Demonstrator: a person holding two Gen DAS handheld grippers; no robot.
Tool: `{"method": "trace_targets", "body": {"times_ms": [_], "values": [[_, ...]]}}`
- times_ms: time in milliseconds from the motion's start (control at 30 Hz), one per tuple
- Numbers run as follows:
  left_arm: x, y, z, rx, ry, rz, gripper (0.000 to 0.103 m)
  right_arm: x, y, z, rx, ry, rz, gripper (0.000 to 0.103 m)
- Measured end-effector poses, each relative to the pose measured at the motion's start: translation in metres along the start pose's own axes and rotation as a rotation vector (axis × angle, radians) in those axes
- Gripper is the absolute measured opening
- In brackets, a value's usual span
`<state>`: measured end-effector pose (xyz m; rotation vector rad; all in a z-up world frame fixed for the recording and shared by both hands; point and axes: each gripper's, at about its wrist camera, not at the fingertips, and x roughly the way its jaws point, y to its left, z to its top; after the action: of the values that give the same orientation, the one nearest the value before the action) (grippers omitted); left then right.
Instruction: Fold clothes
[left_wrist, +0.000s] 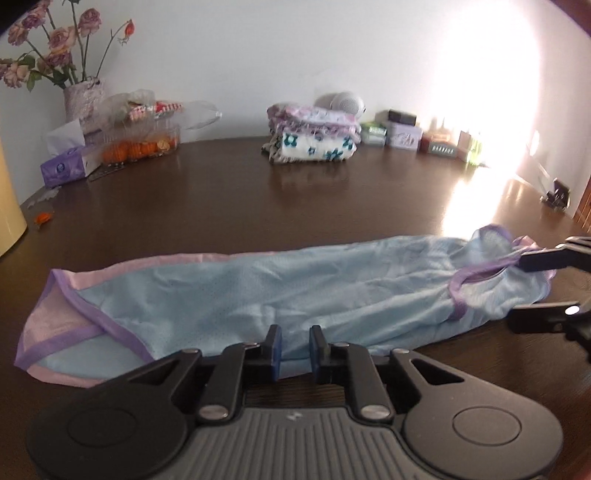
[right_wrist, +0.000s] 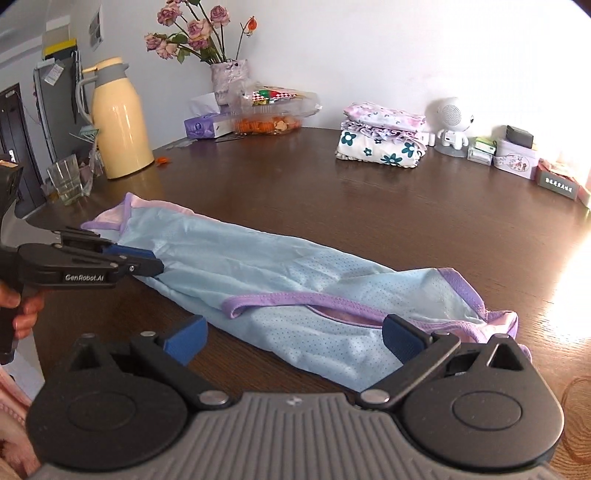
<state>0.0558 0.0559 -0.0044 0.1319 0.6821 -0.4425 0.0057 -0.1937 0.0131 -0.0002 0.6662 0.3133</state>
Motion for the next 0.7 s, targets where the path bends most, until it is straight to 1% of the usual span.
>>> {"method": "trace_targets", "body": {"times_ms": [33, 67, 133, 167, 200, 233, 267, 333, 433, 567, 700], "values": [[-0.006, 0.002, 0.002, -0.006, -0.021, 0.005, 0.024, 0.001, 0.003, 0.002, -0.013, -0.004, 0.015, 0.102], [-0.012, 0.004, 0.003, -0.013, -0.039, 0.01, 0.024, 0.004, 0.006, 0.006, -0.029, -0.008, 0.03, 0.102], [-0.008, 0.013, 0.003, -0.024, -0.031, 0.033, 0.024, 0.011, 0.017, 0.016, -0.076, -0.017, 0.047, 0.1], [-0.006, 0.018, 0.003, -0.03, -0.026, 0.045, 0.024, 0.016, 0.024, 0.021, -0.102, -0.016, 0.056, 0.091], [-0.004, 0.022, 0.003, -0.036, -0.022, 0.056, 0.021, 0.021, 0.03, 0.025, -0.126, -0.01, 0.064, 0.084], [-0.003, 0.027, 0.003, -0.042, -0.018, 0.068, 0.02, 0.028, 0.035, 0.029, -0.144, 0.005, 0.073, 0.07], [-0.001, 0.032, 0.003, -0.047, -0.013, 0.079, 0.02, 0.035, 0.04, 0.032, -0.158, 0.021, 0.078, 0.062], [0.003, 0.041, 0.002, -0.059, -0.005, 0.103, 0.019, 0.046, 0.046, 0.032, -0.174, 0.058, 0.081, 0.06], [0.009, 0.051, -0.002, -0.071, 0.011, 0.116, 0.018, 0.059, 0.051, 0.029, -0.19, 0.109, 0.081, 0.054], [0.01, 0.061, -0.006, -0.076, 0.003, 0.108, 0.02, 0.056, 0.052, 0.022, -0.207, 0.125, 0.078, 0.053], [0.01, 0.066, -0.007, -0.085, -0.014, 0.106, 0.021, 0.044, 0.049, 0.013, -0.213, 0.132, 0.056, 0.054]]}}
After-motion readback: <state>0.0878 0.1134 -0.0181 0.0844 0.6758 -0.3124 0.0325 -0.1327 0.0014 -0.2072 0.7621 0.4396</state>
